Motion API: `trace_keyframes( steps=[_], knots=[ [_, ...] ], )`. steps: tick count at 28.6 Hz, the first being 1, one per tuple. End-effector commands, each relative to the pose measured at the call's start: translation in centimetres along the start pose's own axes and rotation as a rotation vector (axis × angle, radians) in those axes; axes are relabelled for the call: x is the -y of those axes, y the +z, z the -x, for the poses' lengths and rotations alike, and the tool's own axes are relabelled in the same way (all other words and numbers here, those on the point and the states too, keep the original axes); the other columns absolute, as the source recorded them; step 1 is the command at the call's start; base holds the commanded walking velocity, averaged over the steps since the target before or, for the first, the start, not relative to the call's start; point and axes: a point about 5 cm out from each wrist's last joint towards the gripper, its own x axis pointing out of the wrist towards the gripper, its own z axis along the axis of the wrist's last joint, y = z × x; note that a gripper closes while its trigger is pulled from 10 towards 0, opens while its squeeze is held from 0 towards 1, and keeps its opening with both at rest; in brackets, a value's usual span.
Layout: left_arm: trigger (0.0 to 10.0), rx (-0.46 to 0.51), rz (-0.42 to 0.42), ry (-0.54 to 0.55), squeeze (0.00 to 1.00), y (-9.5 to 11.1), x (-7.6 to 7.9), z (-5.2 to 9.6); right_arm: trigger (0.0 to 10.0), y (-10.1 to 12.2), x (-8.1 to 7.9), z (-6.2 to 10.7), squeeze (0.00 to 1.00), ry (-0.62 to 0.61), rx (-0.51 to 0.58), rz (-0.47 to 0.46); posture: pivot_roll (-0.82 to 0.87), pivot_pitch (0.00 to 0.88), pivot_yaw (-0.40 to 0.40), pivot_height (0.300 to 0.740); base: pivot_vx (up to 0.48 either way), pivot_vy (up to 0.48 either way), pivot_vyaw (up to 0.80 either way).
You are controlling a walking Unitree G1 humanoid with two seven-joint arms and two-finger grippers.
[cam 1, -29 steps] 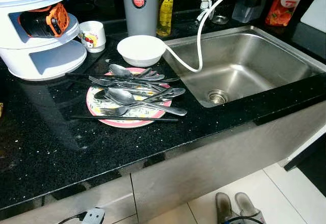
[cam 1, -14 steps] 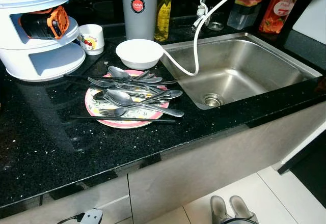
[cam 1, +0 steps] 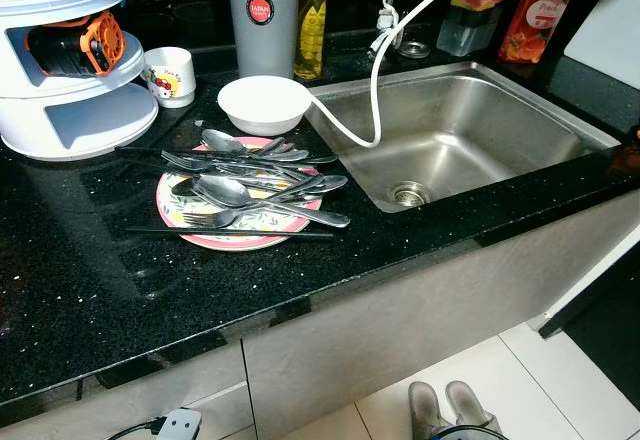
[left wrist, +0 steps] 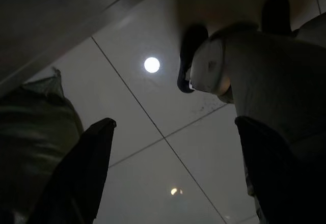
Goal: Kitchen organization
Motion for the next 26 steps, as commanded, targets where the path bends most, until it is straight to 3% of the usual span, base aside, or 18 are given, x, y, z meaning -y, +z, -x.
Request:
trace_keyframes(
  steps=[1, 14, 26],
  knots=[
    [10.0, 0.020, -0.017, -0.017, 0.00, 0.8, 0.9, -0.2, 10.0, -0.4, -1.0, -0.1, 0.00, 0.045, -0.007, -0.007, -0.01, 0.036, -0.038, 0.740, -0.307, 0.000, 0.00],
    [10.0, 0.031, -0.029, -0.060, 0.00, 1.9, 4.8, -0.8, 10.0, -1.7, 0.0, 0.2, 0.00, 0.036, -0.025, -0.013, -0.02, 0.041, -0.035, 0.740, -0.309, 0.000, 0.00],
    [10.0, 0.026, -0.034, -0.071, 0.00, 1.5, 6.1, -0.9, 10.0, -2.8, -0.2, 0.3, 0.00, 0.036, -0.044, -0.009, -0.02, 0.035, -0.035, 0.740, -0.310, 0.000, 0.00]
  ],
)
